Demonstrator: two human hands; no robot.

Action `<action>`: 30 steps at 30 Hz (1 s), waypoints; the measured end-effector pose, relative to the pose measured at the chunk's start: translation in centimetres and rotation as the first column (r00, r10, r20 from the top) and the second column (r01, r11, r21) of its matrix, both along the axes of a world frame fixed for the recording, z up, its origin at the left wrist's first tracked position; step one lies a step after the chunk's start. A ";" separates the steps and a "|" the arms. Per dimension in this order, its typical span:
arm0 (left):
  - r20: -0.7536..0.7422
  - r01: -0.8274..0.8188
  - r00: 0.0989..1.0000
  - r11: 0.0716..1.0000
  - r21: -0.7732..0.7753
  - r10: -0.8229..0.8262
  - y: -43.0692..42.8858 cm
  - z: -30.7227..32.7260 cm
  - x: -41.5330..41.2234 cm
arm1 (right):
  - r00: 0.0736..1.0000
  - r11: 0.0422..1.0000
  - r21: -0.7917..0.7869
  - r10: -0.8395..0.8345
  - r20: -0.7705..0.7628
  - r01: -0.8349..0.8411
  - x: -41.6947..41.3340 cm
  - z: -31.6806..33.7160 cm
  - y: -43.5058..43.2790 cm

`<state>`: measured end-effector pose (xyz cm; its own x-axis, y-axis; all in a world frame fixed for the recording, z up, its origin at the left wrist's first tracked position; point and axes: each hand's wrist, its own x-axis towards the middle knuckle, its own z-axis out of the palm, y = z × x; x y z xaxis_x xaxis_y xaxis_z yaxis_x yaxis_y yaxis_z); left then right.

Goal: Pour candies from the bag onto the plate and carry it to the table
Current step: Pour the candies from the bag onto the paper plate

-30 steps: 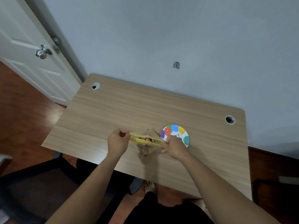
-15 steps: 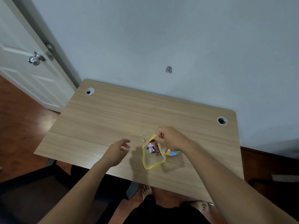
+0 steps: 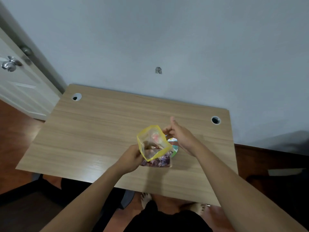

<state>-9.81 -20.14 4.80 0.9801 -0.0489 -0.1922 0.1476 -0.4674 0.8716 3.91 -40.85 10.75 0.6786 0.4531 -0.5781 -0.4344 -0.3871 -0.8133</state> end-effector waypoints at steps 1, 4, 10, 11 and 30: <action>-0.053 -0.032 0.998 0.998 -0.046 0.030 -0.6 0.2 0.1 | 0.996 0.998 0.017 -0.061 -0.059 0.062 -0.2 -1.3 -0.9; -0.152 -0.079 0.987 0.988 -0.129 0.059 -2.3 0.2 0.4 | 0.981 0.990 0.016 -0.140 -0.137 0.144 -1.5 -5.3 -3.2; -0.345 -0.199 0.928 0.968 -0.151 0.137 -5.1 -2.0 1.7 | 0.982 0.997 0.011 -0.070 -0.173 0.073 -4.8 -8.1 -4.2; -0.351 -0.228 0.922 0.962 -0.148 0.164 -5.5 -2.5 1.8 | 0.987 0.998 -0.018 -0.065 -0.145 0.063 -5.0 -8.1 -4.3; -0.650 -0.444 0.720 0.881 -0.165 0.242 -9.2 -10.1 3.5 | 0.982 0.905 -0.390 0.190 0.008 -0.171 -4.3 -17.8 -6.2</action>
